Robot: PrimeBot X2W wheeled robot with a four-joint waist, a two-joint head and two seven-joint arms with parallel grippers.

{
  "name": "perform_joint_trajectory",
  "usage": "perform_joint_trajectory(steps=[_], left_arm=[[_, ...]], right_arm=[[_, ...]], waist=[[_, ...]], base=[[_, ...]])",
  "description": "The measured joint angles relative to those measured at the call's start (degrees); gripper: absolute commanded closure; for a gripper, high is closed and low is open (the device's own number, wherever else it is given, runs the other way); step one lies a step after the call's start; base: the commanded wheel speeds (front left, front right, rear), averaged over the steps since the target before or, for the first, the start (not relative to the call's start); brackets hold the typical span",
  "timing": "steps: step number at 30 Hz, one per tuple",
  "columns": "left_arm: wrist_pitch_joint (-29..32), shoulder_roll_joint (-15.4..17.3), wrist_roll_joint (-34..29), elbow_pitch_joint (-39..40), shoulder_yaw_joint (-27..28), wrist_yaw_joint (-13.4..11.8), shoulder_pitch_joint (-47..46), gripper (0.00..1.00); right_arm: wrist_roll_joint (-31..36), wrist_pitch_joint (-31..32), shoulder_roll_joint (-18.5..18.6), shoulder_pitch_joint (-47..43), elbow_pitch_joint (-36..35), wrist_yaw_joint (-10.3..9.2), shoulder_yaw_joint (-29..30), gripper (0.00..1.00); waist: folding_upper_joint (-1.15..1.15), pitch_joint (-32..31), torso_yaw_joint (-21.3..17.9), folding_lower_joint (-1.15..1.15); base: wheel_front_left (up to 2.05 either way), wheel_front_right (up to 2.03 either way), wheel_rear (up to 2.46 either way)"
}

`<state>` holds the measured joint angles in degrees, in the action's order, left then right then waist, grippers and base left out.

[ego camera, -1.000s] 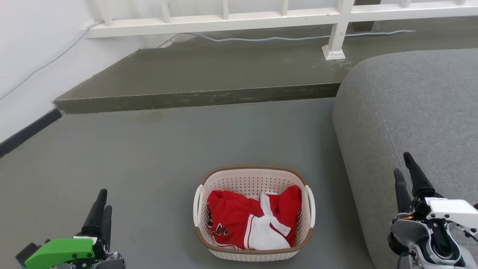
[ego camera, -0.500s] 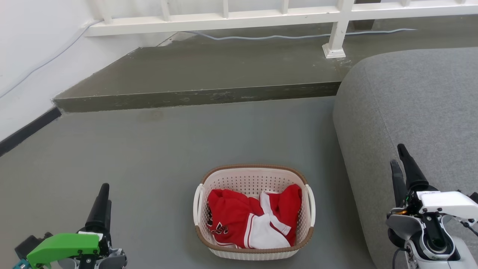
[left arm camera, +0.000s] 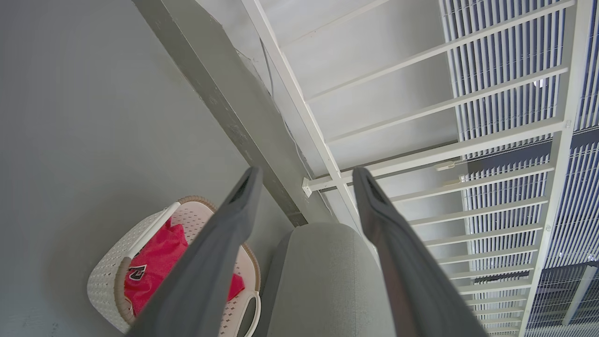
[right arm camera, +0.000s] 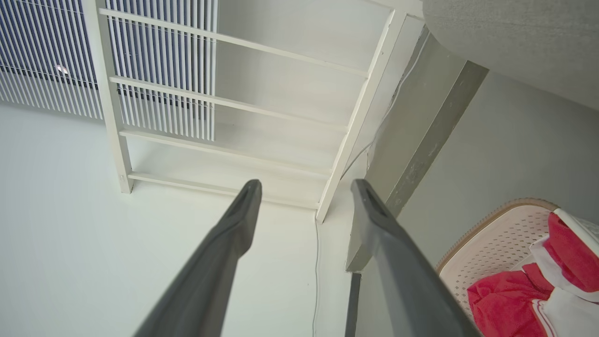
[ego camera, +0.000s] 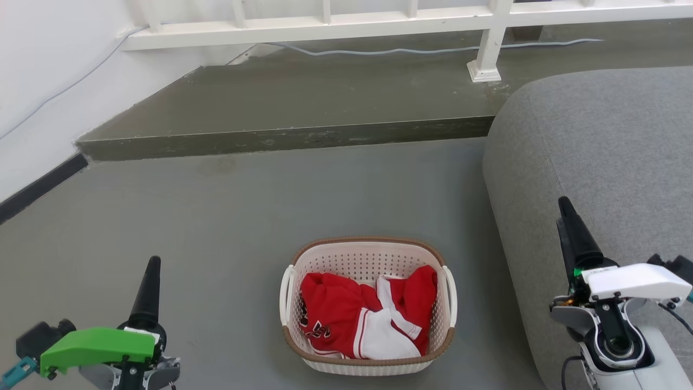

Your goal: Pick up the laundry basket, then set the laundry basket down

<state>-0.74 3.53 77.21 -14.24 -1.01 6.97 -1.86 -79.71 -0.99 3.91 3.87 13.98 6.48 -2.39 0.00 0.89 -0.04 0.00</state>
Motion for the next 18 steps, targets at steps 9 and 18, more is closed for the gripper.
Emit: perform_joint_trajectory(steps=[9, 18], left_arm=[[-1.9, 0.9, -8.3, 1.0, -0.8, 0.0, -0.7, 0.00], [-3.5, 1.5, -17.5, 2.2, -1.5, 0.0, -1.8, 0.00]], right_arm=[[7.1, -1.8, 2.0, 1.0, -0.3, 0.01, -3.6, 0.00], [14.5, -3.6, 3.6, 1.9, 0.0, 0.04, -6.2, 0.00]], waist=[[0.00, 0.2, -0.1, 0.00], [0.00, 0.3, -0.2, 0.00]], base=[[0.00, 0.00, 0.00], [0.00, 0.00, 0.00]])
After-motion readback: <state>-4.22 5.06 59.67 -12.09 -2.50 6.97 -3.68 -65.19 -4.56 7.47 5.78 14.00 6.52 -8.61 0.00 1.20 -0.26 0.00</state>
